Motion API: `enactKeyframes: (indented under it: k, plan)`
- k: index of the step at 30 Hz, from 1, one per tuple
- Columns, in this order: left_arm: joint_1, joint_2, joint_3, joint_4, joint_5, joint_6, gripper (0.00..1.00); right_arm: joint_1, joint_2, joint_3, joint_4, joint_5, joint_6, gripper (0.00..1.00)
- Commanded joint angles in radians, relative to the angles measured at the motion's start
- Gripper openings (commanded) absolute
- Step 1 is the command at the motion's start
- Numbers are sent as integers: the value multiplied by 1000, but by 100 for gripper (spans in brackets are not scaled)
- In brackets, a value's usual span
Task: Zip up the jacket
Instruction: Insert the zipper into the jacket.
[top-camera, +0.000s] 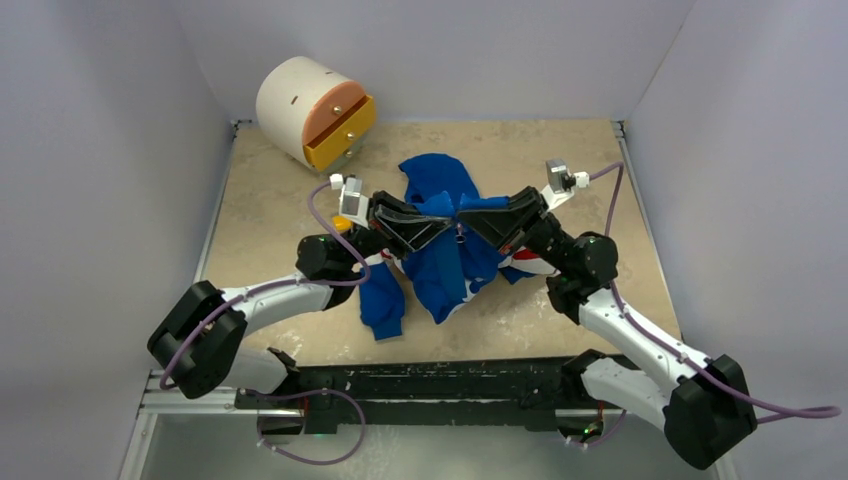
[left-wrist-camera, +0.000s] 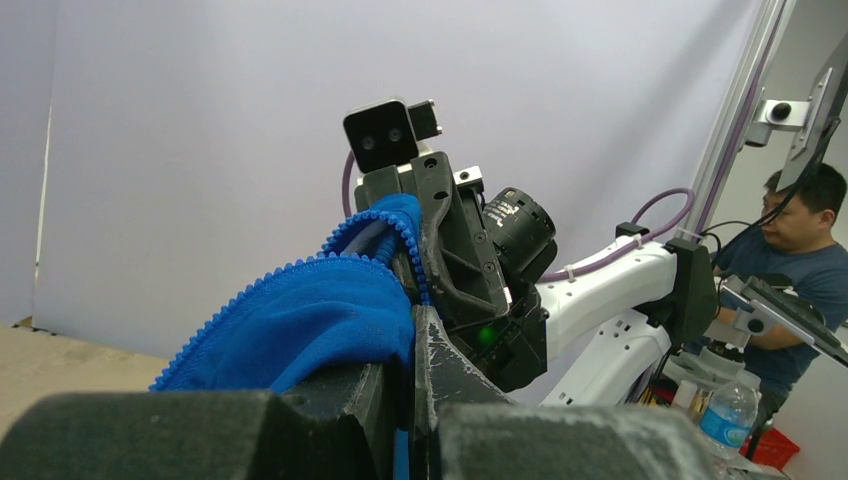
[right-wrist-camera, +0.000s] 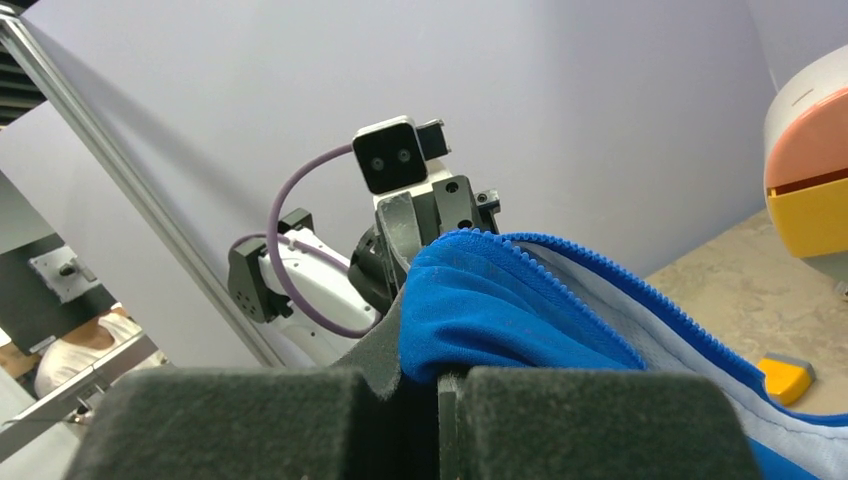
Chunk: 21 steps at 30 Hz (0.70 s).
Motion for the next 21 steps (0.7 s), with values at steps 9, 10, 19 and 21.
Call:
enactKeyframes:
  k: [9, 10, 19, 21]
  plan:
    - [-6, -67, 2, 239, -31, 63, 0, -2, 3, 39, 98, -4, 6, 0]
    - [-6, -67, 2, 238, -31, 63, 0, -2, 6, 38, 102, -6, 10, 0]
    - [-7, -39, 20, 238, -10, 51, 0, -2, 8, 43, 106, -13, 15, 0]
    - [-7, -35, 21, 239, -10, 52, 0, -2, 6, 42, 105, -13, 15, 0]
